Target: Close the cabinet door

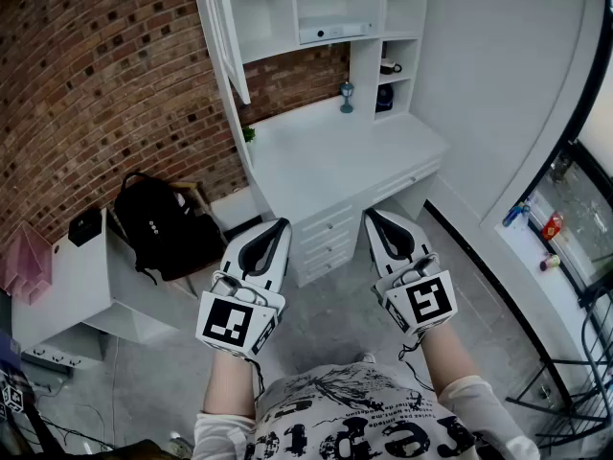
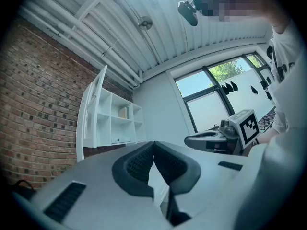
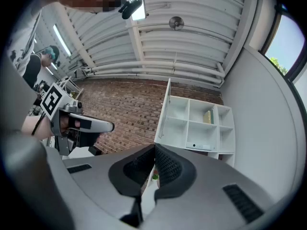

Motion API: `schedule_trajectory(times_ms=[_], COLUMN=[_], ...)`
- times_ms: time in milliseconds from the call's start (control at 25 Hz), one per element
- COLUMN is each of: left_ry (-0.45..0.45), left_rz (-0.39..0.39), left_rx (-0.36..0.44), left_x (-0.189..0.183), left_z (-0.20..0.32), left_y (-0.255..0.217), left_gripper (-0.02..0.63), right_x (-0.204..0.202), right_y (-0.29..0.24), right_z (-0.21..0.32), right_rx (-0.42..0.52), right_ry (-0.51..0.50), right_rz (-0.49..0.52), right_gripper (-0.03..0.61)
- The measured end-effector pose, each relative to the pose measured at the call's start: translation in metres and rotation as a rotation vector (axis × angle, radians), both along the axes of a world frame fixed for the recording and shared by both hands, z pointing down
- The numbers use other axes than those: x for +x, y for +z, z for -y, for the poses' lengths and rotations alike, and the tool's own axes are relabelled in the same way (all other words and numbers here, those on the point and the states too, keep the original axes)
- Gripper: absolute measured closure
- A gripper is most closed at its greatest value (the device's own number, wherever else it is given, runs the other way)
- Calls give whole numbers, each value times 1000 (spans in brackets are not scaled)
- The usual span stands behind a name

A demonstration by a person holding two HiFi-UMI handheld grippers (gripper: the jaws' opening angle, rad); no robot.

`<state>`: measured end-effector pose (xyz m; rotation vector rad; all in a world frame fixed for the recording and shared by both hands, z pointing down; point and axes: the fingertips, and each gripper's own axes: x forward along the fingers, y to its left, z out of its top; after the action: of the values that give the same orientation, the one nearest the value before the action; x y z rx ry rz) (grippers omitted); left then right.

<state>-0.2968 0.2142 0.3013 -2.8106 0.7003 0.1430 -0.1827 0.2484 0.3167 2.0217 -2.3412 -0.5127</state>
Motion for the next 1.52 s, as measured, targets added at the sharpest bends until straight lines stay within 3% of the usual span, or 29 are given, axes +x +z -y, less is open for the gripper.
schedule_trajectory(times_ms=[480,520,600,800,1080,1520], left_ry=[-20,-34,-52,-16,-59,-273], left_rz=[-5,-20,-42,-72,-26,-51], left_rx=[-12,-6,14,-11,49,56], left_x=[-22,-26,-32,-37,-19,60], left_z=[-3,2,11,30,73,191], left_y=[15,14,10,2,-1,-33], left_gripper=[600,568,277,265,265,267], right_x=[-21,-23,-26,-31,-17,68], right_y=[19,21,22,19,14,-20], right_z=[-9,-8,-7,8,65,225], right_rx=[-47,-47,-48,-56,-60,-55], right_ry=[16,19,33,66,9,-239], right_rz=[51,60,71,52,28,5], right_gripper=[566,565,565,565,565,563])
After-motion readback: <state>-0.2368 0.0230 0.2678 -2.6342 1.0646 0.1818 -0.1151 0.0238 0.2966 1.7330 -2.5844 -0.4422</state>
